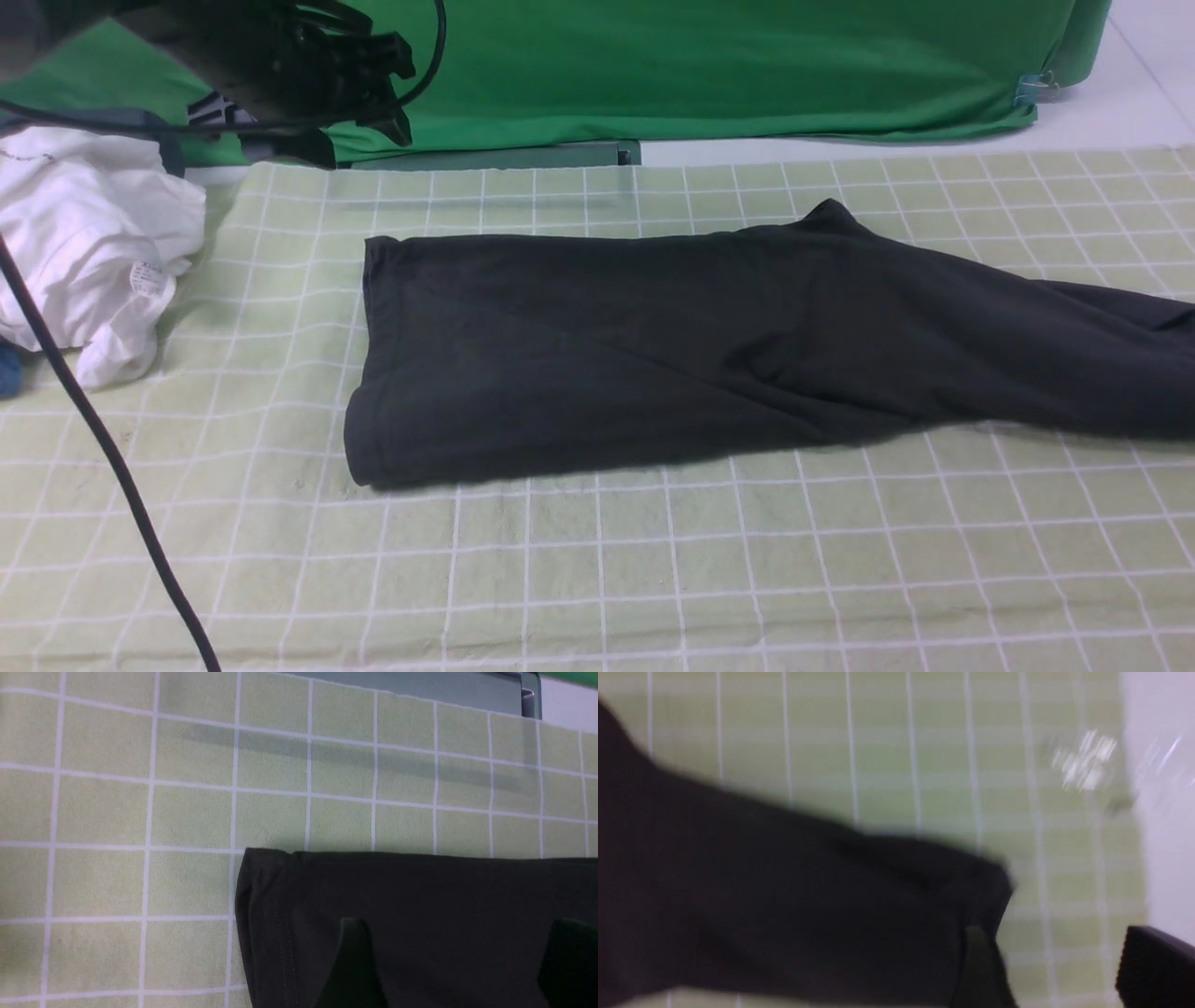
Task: Fold a long-sleeved shirt over a green coffee tablecloth.
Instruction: 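Pull the folded dark garment lengthwise by its ends to straighten it flat on the table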
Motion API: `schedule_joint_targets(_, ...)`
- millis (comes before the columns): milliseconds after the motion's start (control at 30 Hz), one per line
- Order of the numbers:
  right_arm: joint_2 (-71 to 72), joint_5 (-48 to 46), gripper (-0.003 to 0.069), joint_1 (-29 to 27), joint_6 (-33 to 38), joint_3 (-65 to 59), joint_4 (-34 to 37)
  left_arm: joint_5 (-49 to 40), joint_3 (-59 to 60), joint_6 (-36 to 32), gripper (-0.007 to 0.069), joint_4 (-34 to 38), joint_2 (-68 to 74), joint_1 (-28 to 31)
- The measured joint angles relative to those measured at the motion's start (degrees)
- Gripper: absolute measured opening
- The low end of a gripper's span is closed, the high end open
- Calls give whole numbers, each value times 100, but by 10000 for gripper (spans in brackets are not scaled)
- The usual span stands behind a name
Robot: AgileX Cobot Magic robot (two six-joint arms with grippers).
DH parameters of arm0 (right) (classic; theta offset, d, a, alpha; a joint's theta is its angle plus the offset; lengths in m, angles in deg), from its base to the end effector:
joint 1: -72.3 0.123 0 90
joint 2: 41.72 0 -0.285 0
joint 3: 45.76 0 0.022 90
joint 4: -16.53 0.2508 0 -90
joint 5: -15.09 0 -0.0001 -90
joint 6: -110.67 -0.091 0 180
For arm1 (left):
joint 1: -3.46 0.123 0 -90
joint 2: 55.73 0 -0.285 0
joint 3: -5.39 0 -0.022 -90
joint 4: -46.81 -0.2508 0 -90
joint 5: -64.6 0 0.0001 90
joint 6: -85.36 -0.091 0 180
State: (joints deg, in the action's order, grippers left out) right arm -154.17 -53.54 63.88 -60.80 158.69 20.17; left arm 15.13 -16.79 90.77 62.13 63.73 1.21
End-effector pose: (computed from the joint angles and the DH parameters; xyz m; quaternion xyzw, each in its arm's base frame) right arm 0.3912 -0.0525 0.3337 0.0044 0.9788 0.0011 0.2048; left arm 0.4408 -0.0356 0.2875 -0.0802 0.9478 -0.1405 0.2748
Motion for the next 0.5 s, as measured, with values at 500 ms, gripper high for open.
schedule_joint_targets(500,-544,2219,444,-654,374,-2691,298,-51,0,-71,505,129,23,0)
